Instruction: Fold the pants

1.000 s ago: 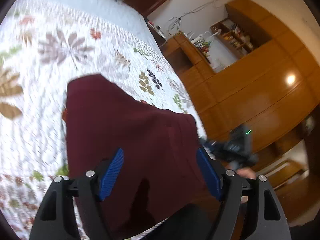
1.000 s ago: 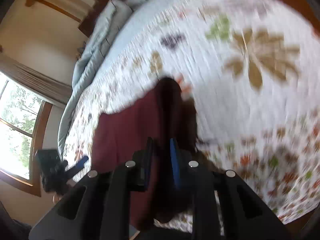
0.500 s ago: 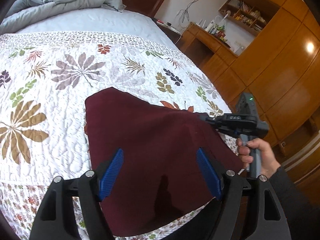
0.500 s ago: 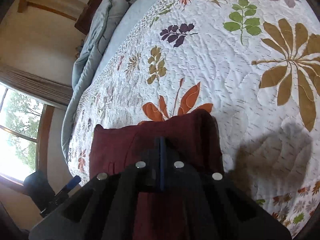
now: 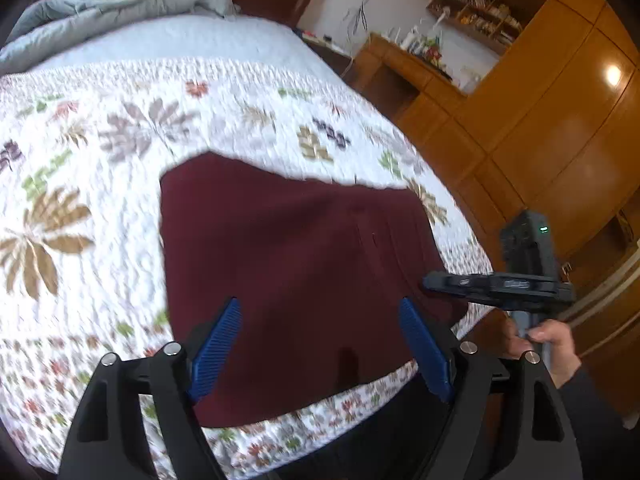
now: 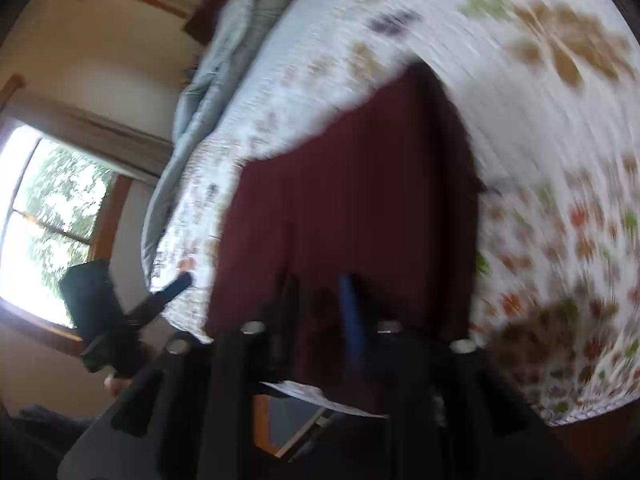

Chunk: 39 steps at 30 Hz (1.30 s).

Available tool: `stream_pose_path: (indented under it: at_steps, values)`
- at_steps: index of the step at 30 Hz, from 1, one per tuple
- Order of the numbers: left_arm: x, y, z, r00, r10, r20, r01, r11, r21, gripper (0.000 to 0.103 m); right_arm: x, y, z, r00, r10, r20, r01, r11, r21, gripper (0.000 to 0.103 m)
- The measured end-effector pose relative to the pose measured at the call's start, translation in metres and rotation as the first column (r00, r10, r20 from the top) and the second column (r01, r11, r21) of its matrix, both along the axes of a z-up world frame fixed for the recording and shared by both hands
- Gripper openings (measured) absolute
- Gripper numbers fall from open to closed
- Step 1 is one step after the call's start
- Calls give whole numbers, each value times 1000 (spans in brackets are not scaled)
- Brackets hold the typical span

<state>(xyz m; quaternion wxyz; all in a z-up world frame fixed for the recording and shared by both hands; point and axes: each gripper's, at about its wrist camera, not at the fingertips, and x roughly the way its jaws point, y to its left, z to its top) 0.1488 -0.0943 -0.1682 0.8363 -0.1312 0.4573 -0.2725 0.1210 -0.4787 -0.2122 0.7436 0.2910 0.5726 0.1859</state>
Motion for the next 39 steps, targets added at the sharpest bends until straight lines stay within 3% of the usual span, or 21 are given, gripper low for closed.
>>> stream_pose_path:
  at_steps: [3,5,7,8,9,11,13,18,23,29,34,39]
  values:
    - [-4,0,-5,999,-18,-37,18,1000,-7,81,-5,-19,-2,999,-52,-12,53,996,66,0]
    - [-3,15,1,999,-21,-38,19,998,-63,81,-5,-26,9,998,-55,-2,55,998,37,12]
    - [3,33,4,999,-9,-41,5,995,-100,85,-3,-42,23,997,-75,-6,75,996,45,54]
    - [9,45,4,999,7,-54,-14,993,-119,86,-2,-47,25,996,-85,-16,85,996,32,91]
    - [17,58,2,996,31,-78,-42,990,-138,86,2,-53,31,995,-98,-22,98,995,6,95]
    - [30,76,-3,991,50,-128,-73,980,-183,88,9,-61,35,995,-92,-32,93,995,46,95]
    - [47,94,-13,978,60,-198,-107,967,-232,89,22,-63,25,993,-63,-102,75,990,120,95]
    - [79,116,-44,936,35,-351,-151,939,-310,89,50,-44,-10,968,31,-248,1,992,127,95]
    - [100,116,-77,892,-20,-451,-164,917,-364,89,68,-22,-25,955,114,-273,-73,985,154,97]
    - [112,96,-99,855,-94,-509,-116,924,-365,89,81,-3,-33,941,165,-295,-129,982,139,98]
    - [114,69,-104,844,-170,-508,-42,924,-379,89,87,5,-33,943,169,-286,-129,979,155,98]
    - [112,54,-106,847,-174,-503,-29,929,-369,90,85,19,-27,945,193,-263,-163,978,133,98]
